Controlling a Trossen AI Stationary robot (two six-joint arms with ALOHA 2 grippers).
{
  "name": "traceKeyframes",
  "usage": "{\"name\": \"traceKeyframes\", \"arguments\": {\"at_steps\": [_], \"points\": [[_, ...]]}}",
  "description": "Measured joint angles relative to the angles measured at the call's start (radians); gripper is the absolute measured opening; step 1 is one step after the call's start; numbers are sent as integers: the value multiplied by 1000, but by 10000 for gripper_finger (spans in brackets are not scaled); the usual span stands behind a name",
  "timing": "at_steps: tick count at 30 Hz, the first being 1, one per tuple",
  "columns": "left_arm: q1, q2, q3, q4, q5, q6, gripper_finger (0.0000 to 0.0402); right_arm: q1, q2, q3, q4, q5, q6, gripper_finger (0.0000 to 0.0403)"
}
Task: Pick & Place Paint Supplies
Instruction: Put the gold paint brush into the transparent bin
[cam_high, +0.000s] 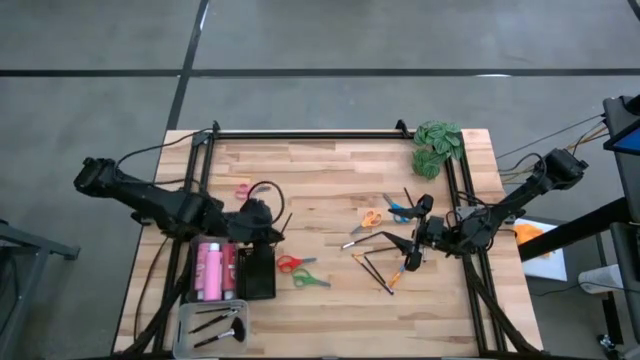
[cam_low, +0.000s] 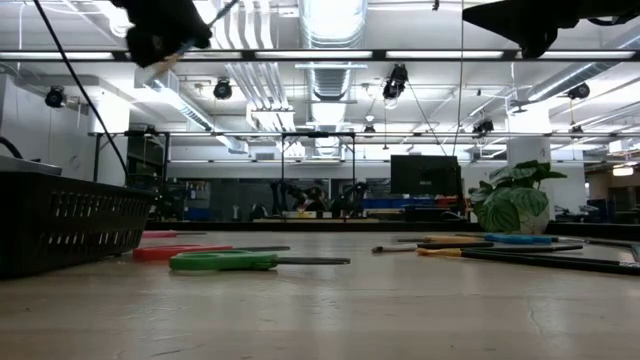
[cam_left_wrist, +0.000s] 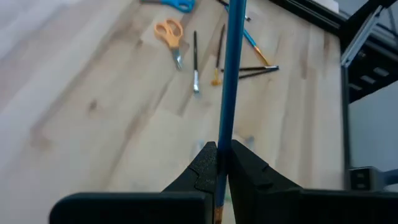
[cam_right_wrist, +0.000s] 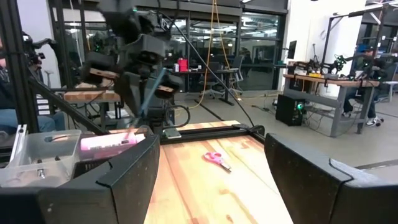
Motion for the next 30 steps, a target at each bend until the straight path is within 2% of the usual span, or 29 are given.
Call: {"name": "traceKeyframes", "arguments": {"at_steps": [6, 13, 22, 30], "points": [[-105, 0, 8, -44, -42, -225, 19, 0, 0, 0, 0, 0, -2, 288], [-159, 9, 8, -176, -37, -507, 19, 0, 0, 0, 0, 0, 0, 288], [-192, 16, 8, -246, 103, -710, 19, 0, 0, -1, 0, 0, 0, 288], [-261, 73, 53, -252, 306, -732, 19, 0, 0, -1, 0, 0, -1, 288]]}}
